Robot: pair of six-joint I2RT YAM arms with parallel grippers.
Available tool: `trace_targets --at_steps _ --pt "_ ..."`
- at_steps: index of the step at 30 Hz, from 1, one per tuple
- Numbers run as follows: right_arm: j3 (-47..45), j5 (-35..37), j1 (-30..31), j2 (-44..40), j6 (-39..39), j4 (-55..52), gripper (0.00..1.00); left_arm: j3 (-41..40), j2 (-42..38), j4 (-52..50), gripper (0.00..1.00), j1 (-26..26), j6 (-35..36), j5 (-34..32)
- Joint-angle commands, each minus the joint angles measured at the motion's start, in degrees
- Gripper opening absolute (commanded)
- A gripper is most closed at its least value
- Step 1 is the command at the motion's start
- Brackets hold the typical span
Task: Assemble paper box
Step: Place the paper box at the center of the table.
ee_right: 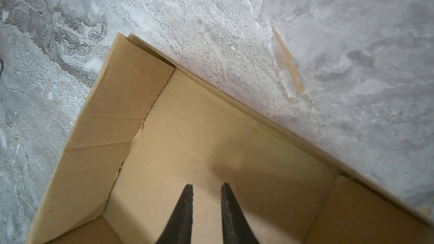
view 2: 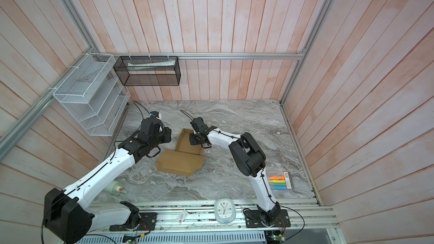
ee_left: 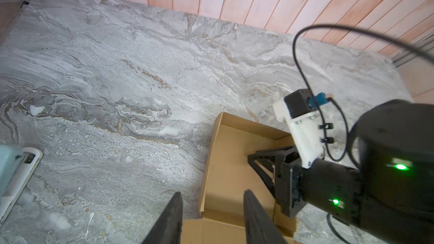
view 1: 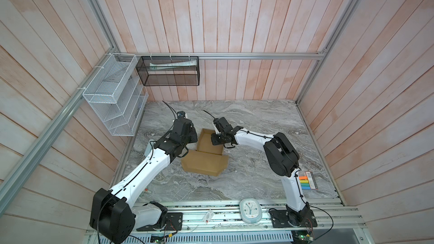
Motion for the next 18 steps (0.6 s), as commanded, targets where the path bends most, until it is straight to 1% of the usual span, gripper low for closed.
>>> trace_targets --at_steps 1,3,11,18 --pt "-0.4 -0.9 -0.2 -1.2 -0.4 0.7 0.24 -0.9 -3.8 -1.9 0.47 0.3 -0.1 -1.4" --pt "-0.6 -0.9 -0.2 -1.6 -0.6 0.6 0.24 -1.2 -5.9 -3.4 0.49 0.3 -0.2 -1.4" --pt "-2.3 -0.7 -0.2 -4.4 -1.1 0.8 0.24 -1.2 -14.1 -10.3 0.50 0.3 -1.9 1.2" --pt "-4.2 -0.9 -0.2 -7.1 -1.7 0.8 0.24 -2.3 -19.3 -21.5 0.50 -0.1 -5.6 2.6"
